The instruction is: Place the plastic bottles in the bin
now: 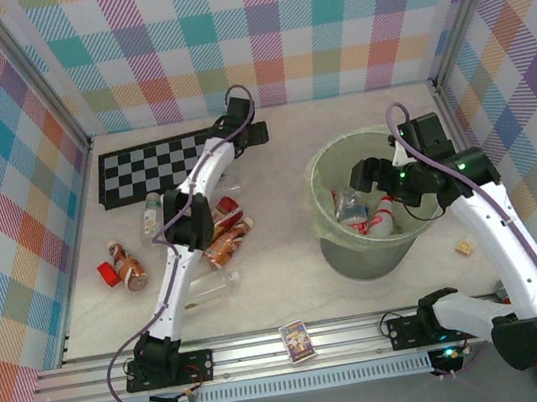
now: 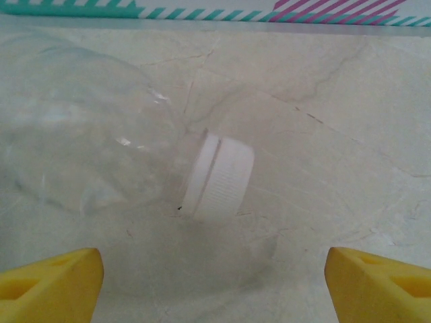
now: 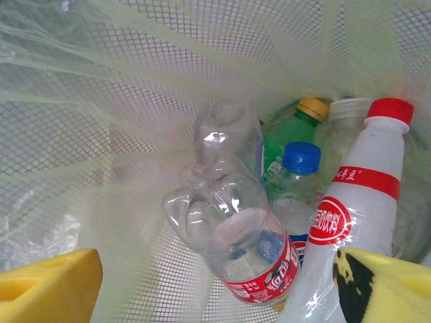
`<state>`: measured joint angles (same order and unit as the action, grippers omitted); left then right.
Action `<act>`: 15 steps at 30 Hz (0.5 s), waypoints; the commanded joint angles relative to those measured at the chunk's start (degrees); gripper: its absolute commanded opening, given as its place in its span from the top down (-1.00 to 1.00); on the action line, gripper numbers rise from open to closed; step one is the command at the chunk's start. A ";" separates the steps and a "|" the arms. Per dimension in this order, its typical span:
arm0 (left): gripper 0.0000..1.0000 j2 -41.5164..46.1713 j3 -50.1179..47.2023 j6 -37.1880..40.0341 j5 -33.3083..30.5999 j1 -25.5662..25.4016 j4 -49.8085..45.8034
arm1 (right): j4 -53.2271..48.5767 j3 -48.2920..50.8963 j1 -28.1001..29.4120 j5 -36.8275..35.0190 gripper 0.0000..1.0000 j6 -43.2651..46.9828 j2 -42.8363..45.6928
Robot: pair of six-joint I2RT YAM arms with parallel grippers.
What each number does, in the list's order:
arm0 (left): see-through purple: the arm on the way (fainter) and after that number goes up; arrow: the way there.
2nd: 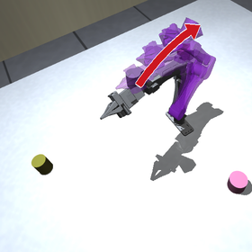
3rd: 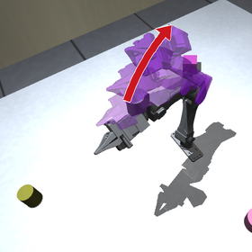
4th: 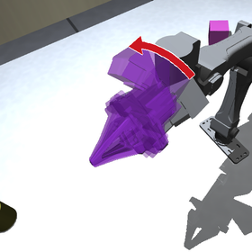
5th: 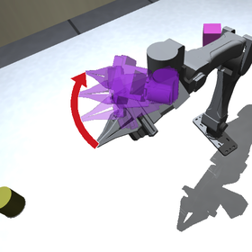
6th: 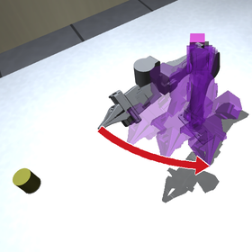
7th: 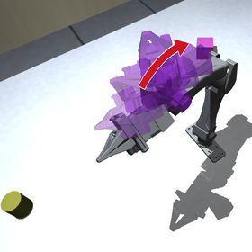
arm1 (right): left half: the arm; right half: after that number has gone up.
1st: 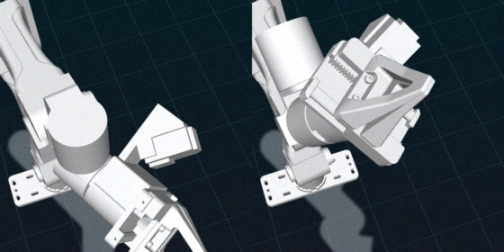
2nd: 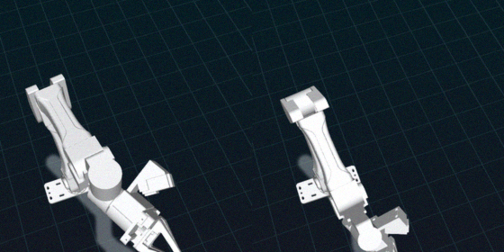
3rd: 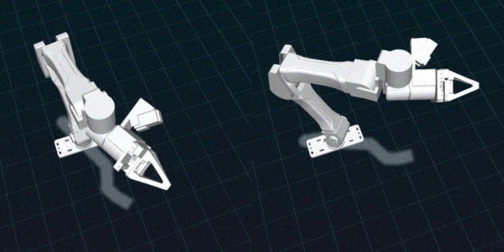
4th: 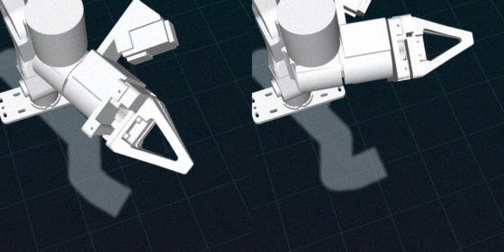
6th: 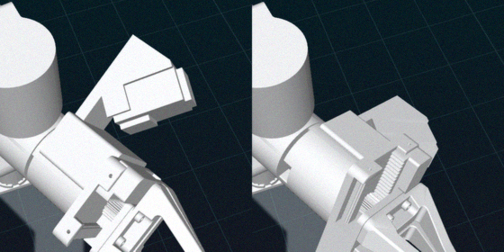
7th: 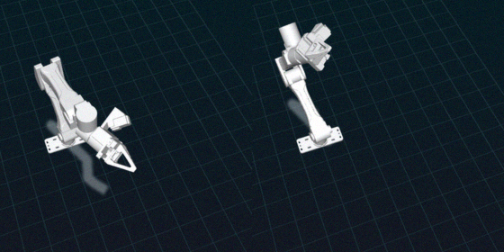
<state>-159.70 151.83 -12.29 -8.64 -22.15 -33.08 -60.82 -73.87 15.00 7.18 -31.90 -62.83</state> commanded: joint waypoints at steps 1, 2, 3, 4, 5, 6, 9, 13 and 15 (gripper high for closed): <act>-0.69 -2.01 0.93 -3.16 2.38 1.07 0.94 | 1.12 0.77 -0.24 0.72 -0.78 0.90 0.86; -0.69 -2.19 0.93 -3.20 2.07 1.14 1.09 | 1.22 0.91 -0.24 0.65 -0.78 0.93 0.76; -0.70 -2.30 1.01 -3.55 1.89 1.14 1.07 | 1.16 0.89 -0.24 0.60 -0.78 0.96 0.69; -0.70 -2.03 0.51 -3.78 2.05 1.16 1.42 | 1.15 0.81 -0.26 0.55 -0.77 1.02 0.59; -0.72 -1.59 -0.14 -3.70 1.92 1.15 1.97 | 1.14 0.69 -0.24 0.51 -0.78 1.01 0.58; -0.73 -1.36 -0.59 -3.81 1.45 1.27 2.23 | 1.14 0.61 -0.24 0.55 -0.78 0.92 0.53; -0.75 0.05 -1.71 -4.14 0.92 1.23 2.28 | 1.31 0.48 -0.23 0.64 -0.78 0.83 0.60; -0.73 6.35 -10.11 -7.36 -1.54 1.15 6.63 | 1.57 0.71 -0.25 0.64 -0.77 0.70 0.70; -0.74 9.43 -13.95 -9.74 -3.11 1.15 10.36 | 1.67 0.95 -0.24 0.64 -0.78 0.81 0.61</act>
<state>-155.94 141.69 -17.87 -9.21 -21.23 -26.37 -60.29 -73.28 15.00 7.16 -31.92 -62.83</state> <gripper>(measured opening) 0.868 0.887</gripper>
